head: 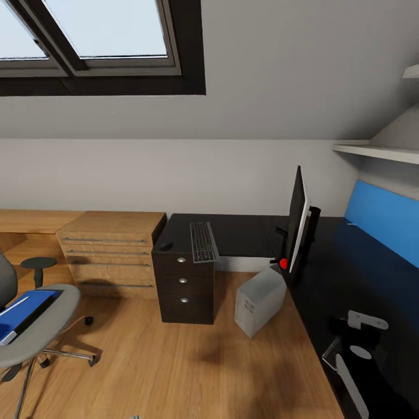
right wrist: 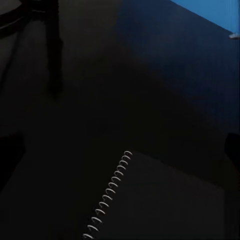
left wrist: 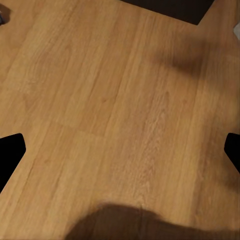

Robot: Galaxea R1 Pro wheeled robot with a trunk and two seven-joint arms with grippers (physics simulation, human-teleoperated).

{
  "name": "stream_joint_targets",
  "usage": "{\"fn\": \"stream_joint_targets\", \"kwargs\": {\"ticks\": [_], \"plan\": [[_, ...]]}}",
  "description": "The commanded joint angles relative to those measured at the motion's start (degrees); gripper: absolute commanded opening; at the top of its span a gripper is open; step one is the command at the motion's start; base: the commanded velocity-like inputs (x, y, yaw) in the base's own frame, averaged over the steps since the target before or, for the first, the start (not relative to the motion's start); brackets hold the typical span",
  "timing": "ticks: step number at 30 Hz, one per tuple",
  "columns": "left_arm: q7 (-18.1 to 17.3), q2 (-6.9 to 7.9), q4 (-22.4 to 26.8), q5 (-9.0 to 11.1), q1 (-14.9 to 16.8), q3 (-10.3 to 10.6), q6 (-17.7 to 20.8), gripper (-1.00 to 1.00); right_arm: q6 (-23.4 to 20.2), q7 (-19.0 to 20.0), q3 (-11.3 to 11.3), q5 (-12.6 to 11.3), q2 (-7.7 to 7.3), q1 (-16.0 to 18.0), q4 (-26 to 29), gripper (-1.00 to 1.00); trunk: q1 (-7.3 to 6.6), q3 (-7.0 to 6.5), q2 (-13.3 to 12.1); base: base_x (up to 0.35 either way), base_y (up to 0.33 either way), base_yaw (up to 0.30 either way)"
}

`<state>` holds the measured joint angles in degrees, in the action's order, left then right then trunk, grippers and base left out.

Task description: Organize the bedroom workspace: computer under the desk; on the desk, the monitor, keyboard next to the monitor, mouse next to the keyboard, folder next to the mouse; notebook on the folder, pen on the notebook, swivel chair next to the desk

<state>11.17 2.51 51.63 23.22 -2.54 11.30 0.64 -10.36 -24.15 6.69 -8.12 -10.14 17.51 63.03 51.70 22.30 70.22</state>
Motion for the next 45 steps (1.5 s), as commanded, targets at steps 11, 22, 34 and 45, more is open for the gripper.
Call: {"fn": "stream_joint_targets", "kwargs": {"ticks": [11, 22, 34, 45], "plan": [[0.43, 0.04, 0.14, 0.51, 0.00, 0.37, 0.07, 1.00, 4.51, 2.26, 0.70, -0.11, -3.86, 2.43, -13.76, 1.00, 0.01, 0.05, 0.04, 0.000, 0.000, 0.000], [0.43, 0.04, 0.14, 0.51, 0.00, 0.46, 0.07, 1.00, 5.30, 7.83, 0.69, 0.02, -5.46, 7.17, -22.11, 1.00, 0.01, 0.05, 0.04, 0.000, 0.000, 0.000], [0.35, 0.04, 0.14, 0.51, 0.00, 0.47, 0.05, 1.00, 5.17, 12.44, 0.69, -0.05, -5.55, 7.47, -22.57, 1.00, 0.01, 0.05, 0.04, 0.007, 0.001, 0.000], [0.37, 0.04, 0.14, 0.51, 0.02, 0.50, -0.02, 1.00, 4.57, 13.61, 0.75, -0.21, -5.79, 7.61, -22.62, 1.00, 0.01, 0.05, 0.04, 0.177, 0.051, 0.000]]}}
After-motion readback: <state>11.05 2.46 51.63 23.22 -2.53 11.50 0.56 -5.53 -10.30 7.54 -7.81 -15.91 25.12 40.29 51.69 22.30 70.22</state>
